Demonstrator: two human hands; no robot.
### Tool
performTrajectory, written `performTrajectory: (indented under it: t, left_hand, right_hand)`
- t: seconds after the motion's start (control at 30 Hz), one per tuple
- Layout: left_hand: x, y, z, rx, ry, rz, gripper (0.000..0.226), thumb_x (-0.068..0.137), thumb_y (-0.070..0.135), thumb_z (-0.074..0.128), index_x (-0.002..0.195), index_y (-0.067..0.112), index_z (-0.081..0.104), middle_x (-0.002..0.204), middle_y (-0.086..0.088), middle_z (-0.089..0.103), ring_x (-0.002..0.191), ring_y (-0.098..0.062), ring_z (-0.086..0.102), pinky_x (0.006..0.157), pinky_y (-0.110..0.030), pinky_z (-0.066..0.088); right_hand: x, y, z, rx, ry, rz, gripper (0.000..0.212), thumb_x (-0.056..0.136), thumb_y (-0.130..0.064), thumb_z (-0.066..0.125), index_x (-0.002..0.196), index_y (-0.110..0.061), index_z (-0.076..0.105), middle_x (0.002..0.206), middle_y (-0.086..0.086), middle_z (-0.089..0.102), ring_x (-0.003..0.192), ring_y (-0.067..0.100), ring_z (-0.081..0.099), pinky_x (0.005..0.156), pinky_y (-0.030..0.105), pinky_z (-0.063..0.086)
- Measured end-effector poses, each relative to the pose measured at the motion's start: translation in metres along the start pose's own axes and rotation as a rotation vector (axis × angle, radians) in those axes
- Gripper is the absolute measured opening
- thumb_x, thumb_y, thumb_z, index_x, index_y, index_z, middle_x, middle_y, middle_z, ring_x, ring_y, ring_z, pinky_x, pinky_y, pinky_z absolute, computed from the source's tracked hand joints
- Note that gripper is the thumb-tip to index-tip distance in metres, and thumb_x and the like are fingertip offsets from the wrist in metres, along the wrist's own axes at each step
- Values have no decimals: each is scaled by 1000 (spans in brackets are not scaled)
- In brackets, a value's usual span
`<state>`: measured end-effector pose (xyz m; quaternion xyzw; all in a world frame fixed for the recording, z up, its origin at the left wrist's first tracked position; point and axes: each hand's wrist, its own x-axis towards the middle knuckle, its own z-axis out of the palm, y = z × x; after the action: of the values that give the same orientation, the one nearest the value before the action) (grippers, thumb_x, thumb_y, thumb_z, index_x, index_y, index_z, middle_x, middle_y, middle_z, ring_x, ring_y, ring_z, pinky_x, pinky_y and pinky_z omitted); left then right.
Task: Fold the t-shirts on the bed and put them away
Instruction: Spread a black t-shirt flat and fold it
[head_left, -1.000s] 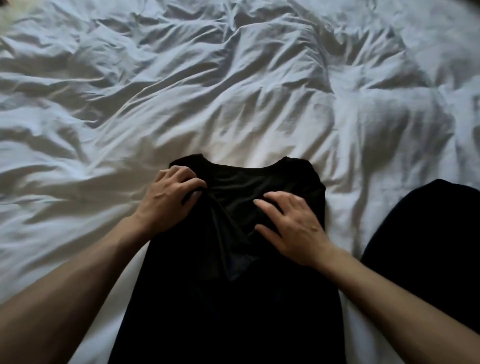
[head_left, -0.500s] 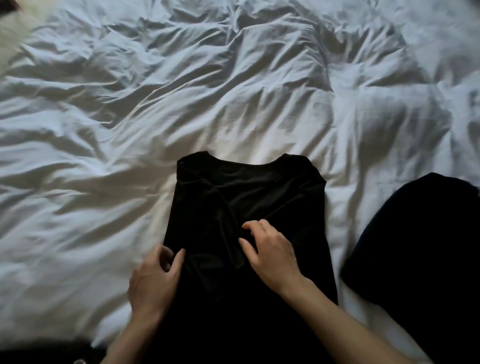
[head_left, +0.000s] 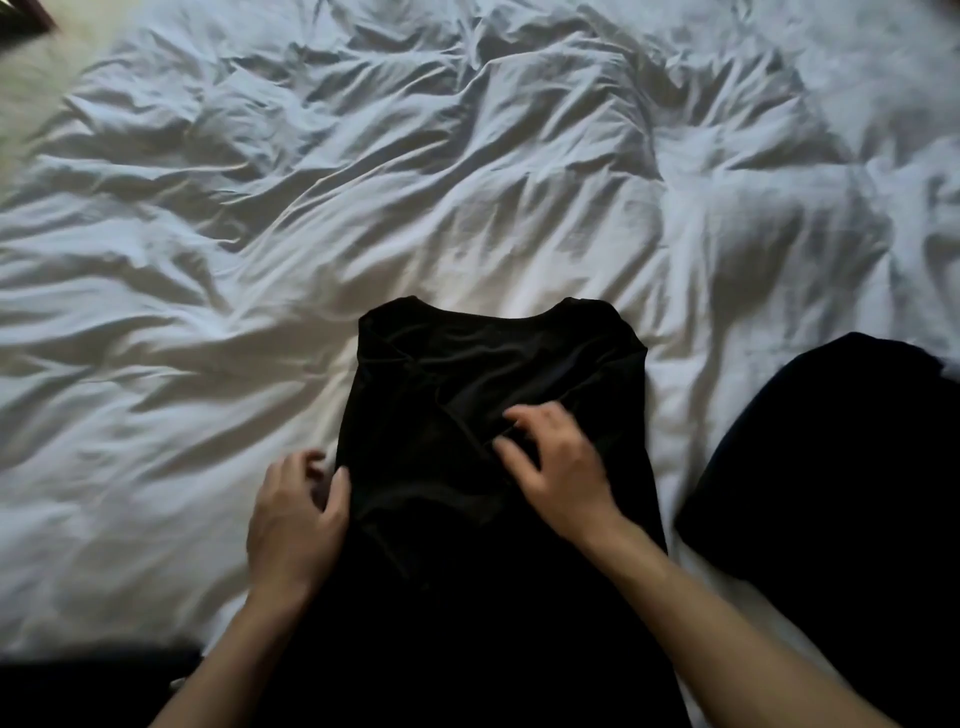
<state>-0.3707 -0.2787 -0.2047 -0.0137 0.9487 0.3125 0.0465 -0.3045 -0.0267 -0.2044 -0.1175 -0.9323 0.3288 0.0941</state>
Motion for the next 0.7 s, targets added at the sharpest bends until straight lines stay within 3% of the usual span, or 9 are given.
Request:
performTrajectory:
  t: [0.1, 0.2, 0.27, 0.33, 0.4, 0.5, 0.57, 0.63, 0.7]
  left_hand:
    - [41, 29, 19, -12, -40, 85, 50, 88, 31, 70, 130, 9, 54, 120, -16, 56, 111, -33, 55, 94, -43, 45]
    - [83, 62, 37, -72, -78, -6, 53, 90, 37, 68, 132, 8, 52, 126, -19, 55, 117, -36, 53, 95, -39, 42]
    - [106, 73, 42, -128, -96, -80, 44, 91, 34, 66, 125, 8, 57, 123, -17, 62, 115, -35, 57, 92, -37, 43]
    - [122, 76, 44, -178, -131, -117, 32, 93, 29, 64, 117, 9, 63, 116, -15, 68, 111, -33, 61, 87, -35, 44]
    - [131, 75, 44, -215, -143, -130, 25, 94, 28, 61, 110, 10, 68, 107, -13, 70, 106, -31, 64, 81, -33, 44]
    - [143, 72, 40, -291, -131, -140, 22, 94, 31, 60, 107, 15, 70, 93, -6, 68, 100, -29, 66, 76, -32, 43]
    - [151, 70, 37, -357, -166, -111, 28, 87, 38, 64, 106, 18, 70, 95, -4, 70, 98, -29, 68, 82, -37, 50]
    - [157, 70, 38, -460, -221, -79, 38, 79, 42, 69, 108, 17, 68, 101, -5, 72, 93, -25, 69, 85, -38, 54]
    - [158, 73, 36, -538, -277, -58, 19, 86, 24, 70, 103, 17, 66, 97, -7, 70, 81, -17, 68, 77, -31, 55]
  right_hand:
    - [31, 44, -27, -257, 294, 206, 50, 89, -45, 53, 122, -9, 61, 114, 17, 59, 103, 40, 55, 90, 47, 45]
    - [57, 73, -54, -245, 164, 483, 65, 91, -37, 64, 142, -3, 42, 137, 23, 44, 124, 43, 43, 104, 44, 33]
    - [73, 82, -62, -34, 64, 557, 69, 89, -32, 70, 144, -4, 39, 139, 19, 48, 129, 36, 45, 104, 37, 34]
    - [83, 89, -67, 201, 50, 609, 53, 87, -29, 73, 130, -7, 53, 123, 12, 62, 117, 29, 58, 95, 32, 44]
    - [85, 95, -70, 283, 88, 587, 32, 86, -28, 74, 109, -9, 64, 104, 9, 69, 102, 28, 66, 87, 36, 52]
    - [90, 101, -77, 217, 138, 520, 19, 86, -26, 74, 92, -11, 64, 90, 6, 68, 87, 25, 64, 70, 29, 44]
    - [95, 101, -80, 199, 109, 512, 26, 84, -30, 76, 95, -11, 62, 91, 5, 67, 85, 21, 62, 69, 27, 43]
    - [101, 101, -82, 330, 44, 551, 40, 80, -35, 80, 106, -12, 60, 101, 5, 67, 91, 19, 65, 81, 33, 53]
    - [107, 99, -83, 461, -20, 593, 48, 80, -32, 81, 118, -14, 56, 108, 5, 65, 93, 16, 66, 85, 33, 55]
